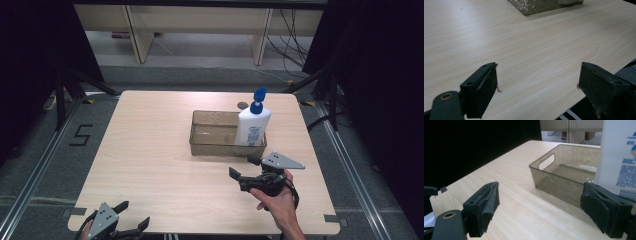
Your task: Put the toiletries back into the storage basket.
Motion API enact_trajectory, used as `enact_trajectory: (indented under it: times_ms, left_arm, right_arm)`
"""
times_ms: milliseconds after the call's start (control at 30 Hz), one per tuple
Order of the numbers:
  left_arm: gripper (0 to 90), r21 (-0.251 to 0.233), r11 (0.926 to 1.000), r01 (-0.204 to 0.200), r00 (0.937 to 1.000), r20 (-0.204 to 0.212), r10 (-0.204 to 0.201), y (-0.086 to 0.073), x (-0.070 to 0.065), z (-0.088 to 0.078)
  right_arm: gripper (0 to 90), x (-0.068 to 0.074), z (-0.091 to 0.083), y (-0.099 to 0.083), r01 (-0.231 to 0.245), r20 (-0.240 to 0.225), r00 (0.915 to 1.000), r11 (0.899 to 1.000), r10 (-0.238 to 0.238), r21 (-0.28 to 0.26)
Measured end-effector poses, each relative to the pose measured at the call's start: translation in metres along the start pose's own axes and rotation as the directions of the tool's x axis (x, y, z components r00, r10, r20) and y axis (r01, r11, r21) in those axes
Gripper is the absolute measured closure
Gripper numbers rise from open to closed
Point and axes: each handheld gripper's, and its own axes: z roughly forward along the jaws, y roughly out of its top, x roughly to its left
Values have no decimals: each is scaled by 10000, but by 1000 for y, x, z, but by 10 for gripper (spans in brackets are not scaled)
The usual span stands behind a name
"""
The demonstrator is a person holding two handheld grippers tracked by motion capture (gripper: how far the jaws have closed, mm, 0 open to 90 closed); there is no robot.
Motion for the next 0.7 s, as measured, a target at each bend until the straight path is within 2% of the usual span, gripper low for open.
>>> enact_trajectory:
  times_ms: [33, 67, 100, 167, 200, 233, 267, 300, 333, 367, 400, 433, 467, 500, 567, 600, 667, 700]
  left_arm:
    - [148, -50, 10000, 12, 10000, 21, -12, 0, 0, 0]
    - [148, -90, 10000, 4, 10000, 70, -3, 0, 0, 1]
    - [148, -327, 9992, 228, 9997, 77, -225, -1, -2, 3]
    - [148, -307, 9994, 167, 9998, 69, -165, 0, -1, 2]
    - [148, -84, 9999, -62, 10000, 17, 62, 0, 0, 0]
    - [148, -178, 9998, 46, 10000, 31, -46, 0, 0, 0]
    - [148, -189, 9998, 81, 10000, 11, -81, 0, -1, 0]
    - [148, -94, 9999, -53, 10000, 33, 54, 0, 0, 0]
    - [148, -176, 9998, 7, 10000, 43, -7, 0, -1, 0]
    - [148, -187, 9998, 7, 10000, 68, -6, 0, -2, 0]
    - [148, -196, 9998, -1, 10000, 84, 3, 0, -2, 0]
    - [148, -232, 9997, -58, 9999, 90, 61, 0, -3, 1]
    - [148, -197, 9998, -80, 9999, 99, 82, 0, -3, 0]
    - [148, -227, 9997, -35, 9999, 127, 38, 0, -3, 1]
    - [148, -122, 9998, -149, 9997, 179, 151, 0, -3, 0]
    - [148, -181, 9998, 34, 9999, 131, -32, 0, -4, 0]
    - [149, -89, 9999, -115, 9998, 171, 117, 0, -4, -2]
    - [148, -262, 9996, 109, 9998, 189, -104, 0, -5, 0]
  right_arm:
    - [162, 1, 0, -1, -230, -86, 9997, 9997, 230, 47]
    - [162, 1, 0, -2, -171, -73, 9998, 9999, 171, 15]
    - [162, 1, -2, -3, -151, -54, 9999, 9998, 152, 112]
    - [162, 2, -2, -5, -28, 12, 10000, 10000, 28, 21]
    - [162, 5, -3, -6, -354, -94, 9993, 9994, 354, 64]
    - [162, 4, -5, -7, -82, -9, 10000, 9998, 82, 154]
    - [162, 5, -4, -8, -241, -150, 9996, 9997, 242, 64]
    - [162, 5, -4, -10, -188, -167, 9997, 9997, 190, 125]
    - [162, 5, -4, -11, -170, -178, 9997, 9998, 172, 118]
    - [162, 6, -6, -13, -162, 5, 9999, 9996, 162, 247]
    - [162, 5, -5, -14, -126, -108, 9999, 9999, 126, 88]
    - [163, 6, -5, -15, -336, -237, 9991, 9993, 339, 144]
    - [162, 7, -7, -16, -358, -77, 9993, 9987, 361, 374]
    - [163, 6, -7, -17, -162, -116, 9998, 9996, 165, 226]
    - [162, 8, -7, -19, -405, -225, 9989, 9990, 409, 192]
    - [162, 9, -9, -20, -445, -156, 9989, 9986, 449, 272]
    - [162, 8, -9, -22, -224, -166, 9996, 9997, 226, 123]
    - [162, 11, -11, -24, -571, -163, 9982, 9981, 575, 210]
